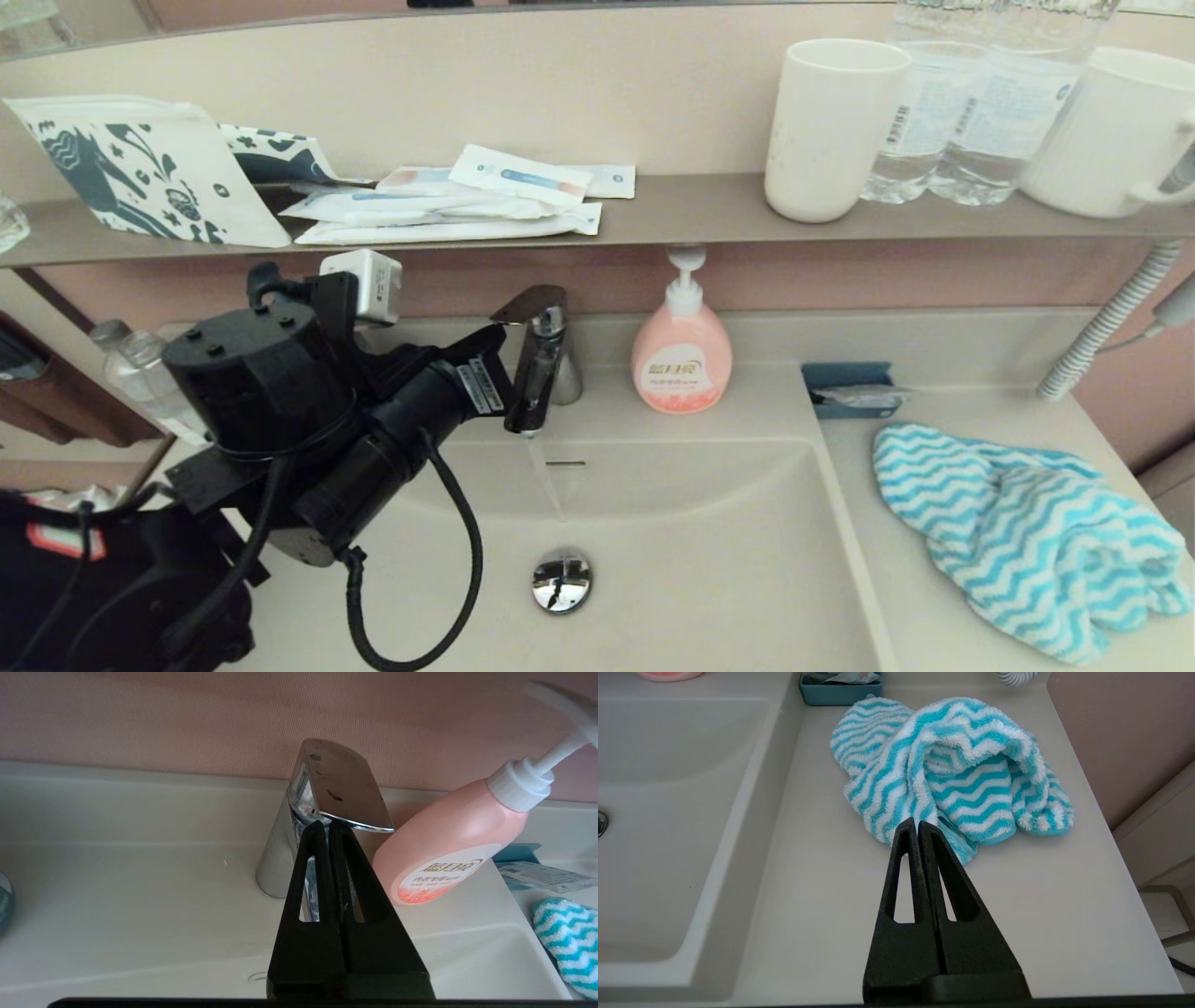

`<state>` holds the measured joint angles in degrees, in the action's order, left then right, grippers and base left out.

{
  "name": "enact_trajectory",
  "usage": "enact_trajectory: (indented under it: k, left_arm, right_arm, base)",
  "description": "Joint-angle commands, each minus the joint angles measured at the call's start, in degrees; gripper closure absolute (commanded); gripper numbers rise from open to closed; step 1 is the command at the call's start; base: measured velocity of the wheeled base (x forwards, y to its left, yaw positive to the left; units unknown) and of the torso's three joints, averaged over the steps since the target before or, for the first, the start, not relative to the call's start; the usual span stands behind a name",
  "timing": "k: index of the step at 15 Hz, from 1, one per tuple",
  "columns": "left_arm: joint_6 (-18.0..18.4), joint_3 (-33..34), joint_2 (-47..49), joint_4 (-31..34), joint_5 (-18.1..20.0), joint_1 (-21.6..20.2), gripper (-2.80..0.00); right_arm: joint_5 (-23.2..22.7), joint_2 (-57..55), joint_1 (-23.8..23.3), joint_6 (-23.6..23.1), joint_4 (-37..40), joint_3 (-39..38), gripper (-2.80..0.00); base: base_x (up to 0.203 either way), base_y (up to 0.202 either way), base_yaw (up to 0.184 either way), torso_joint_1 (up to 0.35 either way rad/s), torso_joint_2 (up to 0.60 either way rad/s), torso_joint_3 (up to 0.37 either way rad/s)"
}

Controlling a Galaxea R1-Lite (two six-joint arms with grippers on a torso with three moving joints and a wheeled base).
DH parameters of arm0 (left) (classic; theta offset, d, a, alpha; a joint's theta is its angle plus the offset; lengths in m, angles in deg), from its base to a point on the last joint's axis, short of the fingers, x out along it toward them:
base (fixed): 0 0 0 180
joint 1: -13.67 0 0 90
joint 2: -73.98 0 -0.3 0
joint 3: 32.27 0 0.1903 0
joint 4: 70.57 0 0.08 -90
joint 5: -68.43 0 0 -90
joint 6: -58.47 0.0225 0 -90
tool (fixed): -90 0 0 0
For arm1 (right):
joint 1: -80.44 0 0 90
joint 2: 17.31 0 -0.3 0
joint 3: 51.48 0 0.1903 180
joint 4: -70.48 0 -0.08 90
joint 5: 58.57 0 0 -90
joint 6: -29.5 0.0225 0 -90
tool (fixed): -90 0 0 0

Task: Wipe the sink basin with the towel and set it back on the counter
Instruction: Turn on the faucet, then turn off the faucet

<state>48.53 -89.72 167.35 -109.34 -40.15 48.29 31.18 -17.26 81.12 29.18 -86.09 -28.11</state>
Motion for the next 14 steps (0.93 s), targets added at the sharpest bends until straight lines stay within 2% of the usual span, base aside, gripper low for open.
enact_trajectory:
  k: [1, 9, 14]
  left_arm:
    - [0.02, 0.20, -0.80, -0.35, -0.23, 0.10, 0.00]
    - [0.17, 3.58, -4.86, -0.21, -0.32, -0.07, 0.00]
    - [3.67, 2.90, -5.56, -0.17, -0.32, -0.07, 0.00]
  right_arm:
    - [-0.02, -0.05, 0.02, -0.03, -0.02, 0.00, 0.00]
    - [-0.02, -0.05, 0.02, -0.03, 0.03, 0.00, 0.00]
    - [0.02, -0.05, 0.02, -0.03, -0.02, 0.00, 0.00]
  base:
    - [0.000, 0.000, 0.000, 0.000, 0.00, 0.000]
    - [0.000, 0.000, 0.000, 0.000, 0.00, 0.000]
    - [0.000, 0.000, 0.000, 0.000, 0.00, 0.000]
